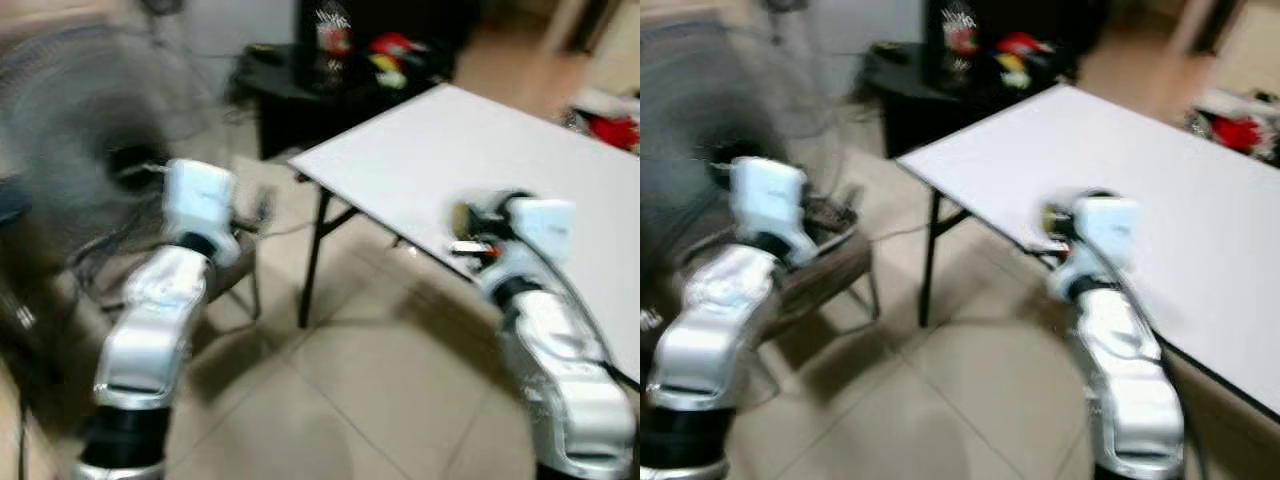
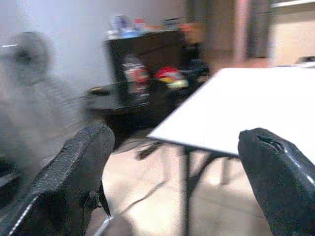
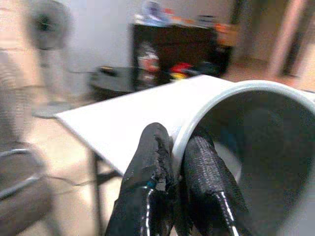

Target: Setting the table

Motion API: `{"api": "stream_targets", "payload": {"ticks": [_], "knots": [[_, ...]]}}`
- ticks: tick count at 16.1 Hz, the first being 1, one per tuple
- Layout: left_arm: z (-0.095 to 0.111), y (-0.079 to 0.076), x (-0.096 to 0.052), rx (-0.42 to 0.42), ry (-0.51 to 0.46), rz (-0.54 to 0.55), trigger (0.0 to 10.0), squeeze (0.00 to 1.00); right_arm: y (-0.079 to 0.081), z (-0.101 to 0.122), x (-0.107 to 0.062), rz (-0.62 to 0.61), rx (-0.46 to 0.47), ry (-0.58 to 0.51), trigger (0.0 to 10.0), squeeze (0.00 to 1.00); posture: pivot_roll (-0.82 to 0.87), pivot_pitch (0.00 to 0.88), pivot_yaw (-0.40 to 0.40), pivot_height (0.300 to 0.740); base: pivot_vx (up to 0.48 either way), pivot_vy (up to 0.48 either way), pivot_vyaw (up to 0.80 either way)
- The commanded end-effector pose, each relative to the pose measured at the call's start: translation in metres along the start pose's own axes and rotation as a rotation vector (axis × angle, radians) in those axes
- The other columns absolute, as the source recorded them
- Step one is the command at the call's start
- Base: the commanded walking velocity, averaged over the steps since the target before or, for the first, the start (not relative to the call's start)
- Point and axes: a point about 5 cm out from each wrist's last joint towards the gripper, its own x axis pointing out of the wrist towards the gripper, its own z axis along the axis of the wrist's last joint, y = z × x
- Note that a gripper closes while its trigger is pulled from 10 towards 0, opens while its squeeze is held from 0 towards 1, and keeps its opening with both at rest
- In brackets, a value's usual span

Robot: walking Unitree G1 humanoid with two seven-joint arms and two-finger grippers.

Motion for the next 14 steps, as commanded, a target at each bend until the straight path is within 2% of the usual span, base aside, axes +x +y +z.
{"api": "stream_targets", "payload": {"ticks": [1, 2, 5, 14], "knots": [[0.0018, 0.0105, -0.0008, 0.018, -0.005, 0.029, 10.0, 0.00, 0.0095, 0.0054, 0.0015, 0.036, 0.010, -0.029, 10.0, 0.00, 0.00, 0.000, -0.053, 0.740, 0.330, 0.000, -0.76], [0.0018, 0.0108, -0.0009, 0.018, -0.006, 0.028, 10.0, 0.00, 0.0104, 0.0056, 0.0008, 0.042, 0.011, -0.032, 10.0, 0.00, 0.00, 0.000, -0.046, 0.740, 0.330, 0.000, -0.76], [-0.0020, 0.0132, -0.0025, 0.030, 0.007, 0.029, 10.0, 0.00, 0.0143, 0.0044, -0.0021, 0.075, 0.008, -0.040, 10.0, 0.00, 0.00, 0.000, -0.034, 0.740, 0.328, 0.000, 0.00], [-0.0032, 0.0169, -0.0022, 0.044, 0.012, 0.034, 10.0, 0.00, 0.0182, 0.0045, 0.0043, 0.095, 0.024, -0.046, 10.0, 0.00, 0.00, 0.000, -0.035, 0.740, 0.328, 0.000, 0.00]]}}
